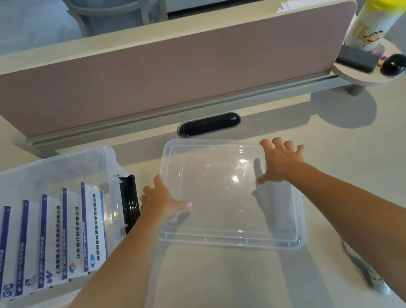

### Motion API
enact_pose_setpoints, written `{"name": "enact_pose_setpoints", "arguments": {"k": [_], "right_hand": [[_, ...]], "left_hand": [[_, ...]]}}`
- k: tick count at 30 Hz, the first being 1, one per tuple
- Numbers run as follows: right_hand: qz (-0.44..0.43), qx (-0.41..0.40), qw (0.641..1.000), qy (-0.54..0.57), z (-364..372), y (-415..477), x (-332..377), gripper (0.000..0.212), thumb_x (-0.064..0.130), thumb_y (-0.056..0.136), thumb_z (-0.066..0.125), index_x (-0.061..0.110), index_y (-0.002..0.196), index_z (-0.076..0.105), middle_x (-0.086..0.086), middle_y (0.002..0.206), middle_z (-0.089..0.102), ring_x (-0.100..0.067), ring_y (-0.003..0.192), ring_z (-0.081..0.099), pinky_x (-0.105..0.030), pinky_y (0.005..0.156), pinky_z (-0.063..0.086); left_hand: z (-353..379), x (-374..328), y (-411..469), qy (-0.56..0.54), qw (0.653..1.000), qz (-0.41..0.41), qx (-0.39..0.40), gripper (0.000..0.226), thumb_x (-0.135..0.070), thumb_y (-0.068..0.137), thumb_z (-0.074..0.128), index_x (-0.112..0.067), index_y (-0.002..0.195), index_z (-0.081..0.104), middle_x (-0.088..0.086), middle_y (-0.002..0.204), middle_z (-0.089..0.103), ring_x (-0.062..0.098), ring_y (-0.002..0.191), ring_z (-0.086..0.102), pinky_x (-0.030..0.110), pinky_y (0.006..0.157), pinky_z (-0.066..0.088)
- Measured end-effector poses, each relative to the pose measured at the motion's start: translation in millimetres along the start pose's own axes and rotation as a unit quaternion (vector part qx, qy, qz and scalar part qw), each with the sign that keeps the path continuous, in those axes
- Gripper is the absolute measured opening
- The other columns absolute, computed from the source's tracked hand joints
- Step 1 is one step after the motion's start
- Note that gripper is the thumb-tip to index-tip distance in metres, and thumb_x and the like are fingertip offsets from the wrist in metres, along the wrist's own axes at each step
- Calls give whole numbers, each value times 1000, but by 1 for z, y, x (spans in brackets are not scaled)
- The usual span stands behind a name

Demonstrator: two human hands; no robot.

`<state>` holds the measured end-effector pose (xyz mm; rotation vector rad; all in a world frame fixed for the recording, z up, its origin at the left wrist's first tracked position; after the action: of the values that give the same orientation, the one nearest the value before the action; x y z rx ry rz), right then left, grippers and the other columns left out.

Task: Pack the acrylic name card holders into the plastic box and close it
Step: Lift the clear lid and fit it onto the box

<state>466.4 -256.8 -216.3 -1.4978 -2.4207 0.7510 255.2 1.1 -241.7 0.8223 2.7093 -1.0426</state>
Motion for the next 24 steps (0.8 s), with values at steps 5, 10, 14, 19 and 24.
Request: {"name": "enact_pose_setpoints", "arguments": {"k": [5,10,14,19,24], "right_hand": [[110,58,977,172,48,-2,-21,129,62,57,87,29,151,5,-19,157,8,-50,139,26,-64,107,32],[226,2,917,328,54,-4,-37,134,61,53,89,37,150,0,-20,150,16,-45,134,31,-56,101,39],[251,-32,885,390,41,-14,-61,134,67,62,81,28,155,-8,-25,140,42,-43,130,41,-51,107,35],[207,-117,809,538,-10,-43,-80,112,64,68,79,30,152,13,-19,141,43,-40,127,46,-49,105,41],[120,-189,762,607,-61,-92,-86,82,55,78,76,19,138,34,-4,123,50,-27,116,53,-38,91,45]], "left_hand": [[12,0,11,-69,997,1,-21,123,-60,48,85,-23,147,23,10,140,42,34,130,40,49,103,41],[14,-9,14,-99,993,-40,-43,120,-62,48,85,-31,147,24,10,142,38,36,132,36,49,104,39],[4,-13,7,-162,985,-56,-18,129,-65,47,86,-28,151,18,11,150,29,34,136,35,50,105,40],[-42,-37,-14,-242,970,0,-36,119,-70,60,77,-19,150,19,9,153,25,31,134,39,44,102,40],[-99,-49,-47,-345,931,101,-60,95,-69,75,64,-27,147,20,1,150,35,27,134,40,40,105,36]]}}
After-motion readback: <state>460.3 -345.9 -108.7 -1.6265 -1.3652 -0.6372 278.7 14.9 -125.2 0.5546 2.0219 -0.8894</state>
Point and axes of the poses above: each hand's wrist, its own y-axis towards the middle knuckle, its own z-axis out of the palm, x = y × z, the point moved 8 cm from there along y, towards the middle knuckle
